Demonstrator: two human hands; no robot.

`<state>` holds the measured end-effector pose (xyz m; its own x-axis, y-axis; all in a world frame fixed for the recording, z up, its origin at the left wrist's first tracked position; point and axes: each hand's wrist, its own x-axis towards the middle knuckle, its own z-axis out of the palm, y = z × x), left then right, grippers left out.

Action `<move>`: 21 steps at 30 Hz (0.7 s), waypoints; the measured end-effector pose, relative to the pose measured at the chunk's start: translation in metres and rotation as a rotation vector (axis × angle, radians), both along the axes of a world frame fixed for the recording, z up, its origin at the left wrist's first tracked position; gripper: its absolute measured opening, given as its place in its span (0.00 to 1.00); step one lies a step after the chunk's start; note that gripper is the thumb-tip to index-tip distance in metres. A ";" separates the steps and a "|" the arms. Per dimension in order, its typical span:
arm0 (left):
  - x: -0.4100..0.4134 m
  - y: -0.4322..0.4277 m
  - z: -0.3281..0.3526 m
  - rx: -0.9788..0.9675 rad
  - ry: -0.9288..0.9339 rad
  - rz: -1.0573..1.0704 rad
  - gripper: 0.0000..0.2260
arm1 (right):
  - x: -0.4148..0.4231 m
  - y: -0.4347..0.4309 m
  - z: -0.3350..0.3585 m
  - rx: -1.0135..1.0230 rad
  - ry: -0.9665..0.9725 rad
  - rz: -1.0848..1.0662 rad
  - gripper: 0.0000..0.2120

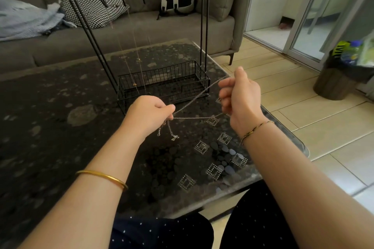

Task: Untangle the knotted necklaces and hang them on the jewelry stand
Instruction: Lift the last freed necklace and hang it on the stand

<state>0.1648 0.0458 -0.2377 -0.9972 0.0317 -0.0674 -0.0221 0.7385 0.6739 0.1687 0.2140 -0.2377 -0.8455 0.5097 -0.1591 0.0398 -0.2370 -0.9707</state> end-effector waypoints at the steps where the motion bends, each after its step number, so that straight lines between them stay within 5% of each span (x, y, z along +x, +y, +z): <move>1: 0.000 0.000 0.000 0.014 -0.011 0.005 0.13 | 0.001 0.000 0.001 -0.034 0.027 0.002 0.21; 11: -0.001 0.012 0.008 -0.022 -0.282 0.073 0.09 | -0.002 0.000 0.001 -0.117 0.143 -0.099 0.13; 17: 0.001 0.013 0.009 0.069 -0.312 0.118 0.07 | -0.002 0.001 0.003 -0.368 0.128 -0.053 0.11; 21: 0.002 0.011 0.007 0.069 -0.266 0.068 0.07 | 0.000 0.000 0.002 -0.223 0.050 0.003 0.09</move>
<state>0.1667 0.0568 -0.2306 -0.9449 -0.0214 -0.3267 -0.2528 0.6818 0.6865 0.1689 0.2141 -0.2360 -0.8568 0.4637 -0.2254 -0.0058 -0.4458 -0.8951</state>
